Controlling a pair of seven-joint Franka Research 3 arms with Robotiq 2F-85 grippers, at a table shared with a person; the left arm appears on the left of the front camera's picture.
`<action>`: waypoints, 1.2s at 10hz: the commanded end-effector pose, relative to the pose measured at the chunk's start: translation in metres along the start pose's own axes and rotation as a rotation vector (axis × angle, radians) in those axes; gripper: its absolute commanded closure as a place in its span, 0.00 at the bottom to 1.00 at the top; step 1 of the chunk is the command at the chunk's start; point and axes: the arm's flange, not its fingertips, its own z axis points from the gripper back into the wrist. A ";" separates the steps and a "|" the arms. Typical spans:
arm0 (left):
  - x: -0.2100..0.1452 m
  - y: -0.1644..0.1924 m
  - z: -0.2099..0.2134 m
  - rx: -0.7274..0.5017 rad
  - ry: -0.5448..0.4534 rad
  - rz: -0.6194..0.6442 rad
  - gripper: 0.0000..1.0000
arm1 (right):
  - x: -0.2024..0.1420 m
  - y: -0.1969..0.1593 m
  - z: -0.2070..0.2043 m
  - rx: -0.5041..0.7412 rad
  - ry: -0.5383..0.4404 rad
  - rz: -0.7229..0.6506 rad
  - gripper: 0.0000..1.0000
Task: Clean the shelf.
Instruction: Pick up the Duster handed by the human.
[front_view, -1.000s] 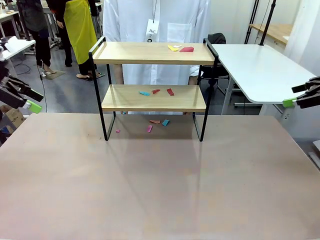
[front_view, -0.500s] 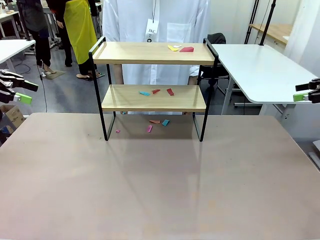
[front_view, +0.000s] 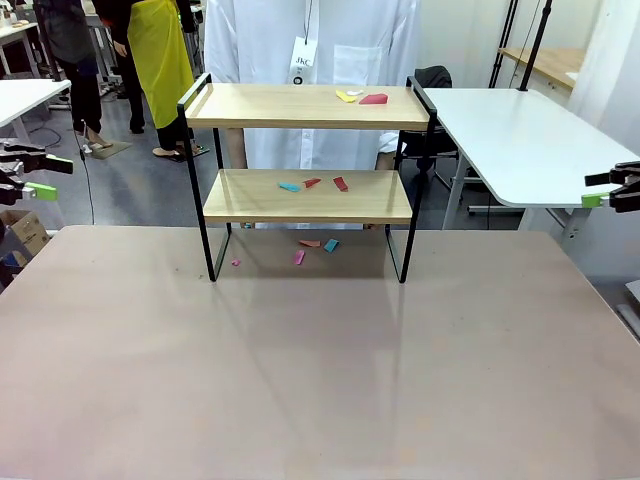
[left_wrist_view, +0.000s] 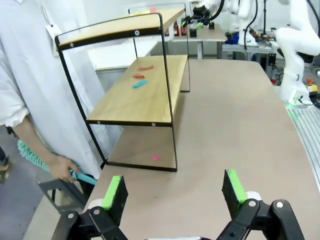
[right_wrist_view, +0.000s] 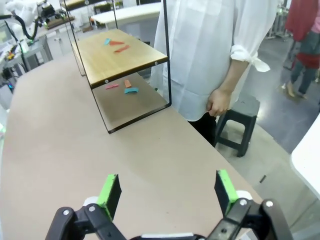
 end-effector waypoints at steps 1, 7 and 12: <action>-0.005 0.014 0.004 0.002 -0.065 -0.006 0.00 | -0.012 -0.034 0.000 0.018 -0.050 0.045 0.00; -0.009 0.019 0.011 0.048 -0.142 -0.010 0.00 | -0.015 -0.042 0.011 0.028 -0.150 0.059 0.00; 0.000 0.013 0.014 0.061 -0.183 -0.008 0.00 | -0.006 -0.039 0.013 0.020 -0.174 0.063 0.00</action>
